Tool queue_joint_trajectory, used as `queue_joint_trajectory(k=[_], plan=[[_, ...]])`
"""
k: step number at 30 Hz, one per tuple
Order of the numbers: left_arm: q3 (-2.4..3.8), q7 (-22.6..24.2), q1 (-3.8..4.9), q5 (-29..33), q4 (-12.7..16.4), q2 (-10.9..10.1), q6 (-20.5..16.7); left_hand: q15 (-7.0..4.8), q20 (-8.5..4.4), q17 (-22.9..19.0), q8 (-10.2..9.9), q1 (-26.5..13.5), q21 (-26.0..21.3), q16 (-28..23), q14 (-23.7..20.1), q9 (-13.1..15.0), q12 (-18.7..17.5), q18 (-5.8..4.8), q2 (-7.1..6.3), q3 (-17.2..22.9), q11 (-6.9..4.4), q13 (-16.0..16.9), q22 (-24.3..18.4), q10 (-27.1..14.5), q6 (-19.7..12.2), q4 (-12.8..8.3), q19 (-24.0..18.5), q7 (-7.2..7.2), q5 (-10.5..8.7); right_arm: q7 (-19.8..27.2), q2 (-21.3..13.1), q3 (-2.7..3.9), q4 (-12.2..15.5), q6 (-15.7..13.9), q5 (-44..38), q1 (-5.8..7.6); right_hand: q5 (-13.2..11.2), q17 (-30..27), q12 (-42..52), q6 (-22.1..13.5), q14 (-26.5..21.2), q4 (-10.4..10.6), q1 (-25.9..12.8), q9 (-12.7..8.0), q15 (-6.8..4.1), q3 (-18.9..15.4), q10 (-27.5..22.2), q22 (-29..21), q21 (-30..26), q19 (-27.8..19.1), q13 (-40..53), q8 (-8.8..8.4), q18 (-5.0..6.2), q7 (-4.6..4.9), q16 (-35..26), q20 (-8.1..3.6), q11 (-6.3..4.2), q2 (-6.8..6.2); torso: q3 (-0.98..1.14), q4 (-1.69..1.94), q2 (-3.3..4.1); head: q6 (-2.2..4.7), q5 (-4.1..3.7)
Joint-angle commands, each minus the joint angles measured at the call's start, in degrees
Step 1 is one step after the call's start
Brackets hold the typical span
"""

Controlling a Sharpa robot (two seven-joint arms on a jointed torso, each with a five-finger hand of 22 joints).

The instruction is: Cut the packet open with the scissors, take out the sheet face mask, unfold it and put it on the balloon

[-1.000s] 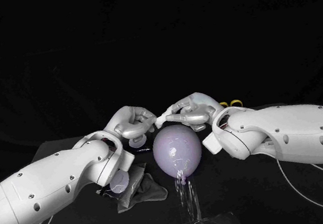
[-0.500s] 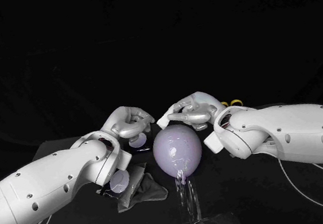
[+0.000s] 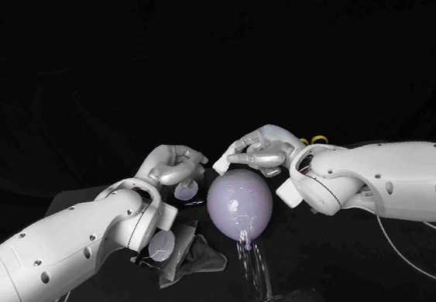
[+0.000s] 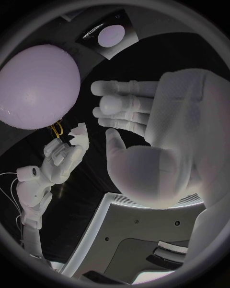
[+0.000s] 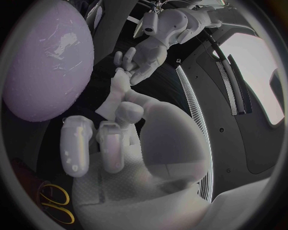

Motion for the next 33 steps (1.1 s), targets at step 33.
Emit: queue_joint_trajectory(k=[33], plan=[[0.0, 6.33, 0.12, 53.72, -5.77, 4.05, 30.79, 5.55, 7.03, -28.72, -4.41, -19.54, -46.44, -48.26, -9.96, -4.8, -23.16, 1.73, 11.24, -33.39, 4.63, -17.8, -33.63, 3.24, -4.39, 6.98, 7.73, 3.95, -0.32, 5.62, 6.35, 0.82, -5.36, 5.1, 1.63, 5.48, 0.14, 13.9, 0.27, -0.02, 5.64, -0.67, 0.47, 1.06, -0.27, 0.22, 0.46, 12.45, 0.17, 1.52, 0.1, 0.78, -0.15, 0.01, 0.0, -0.35, 0.01, 0.58, -0.06, -0.04, 0.06, 3.13, 0.43]])
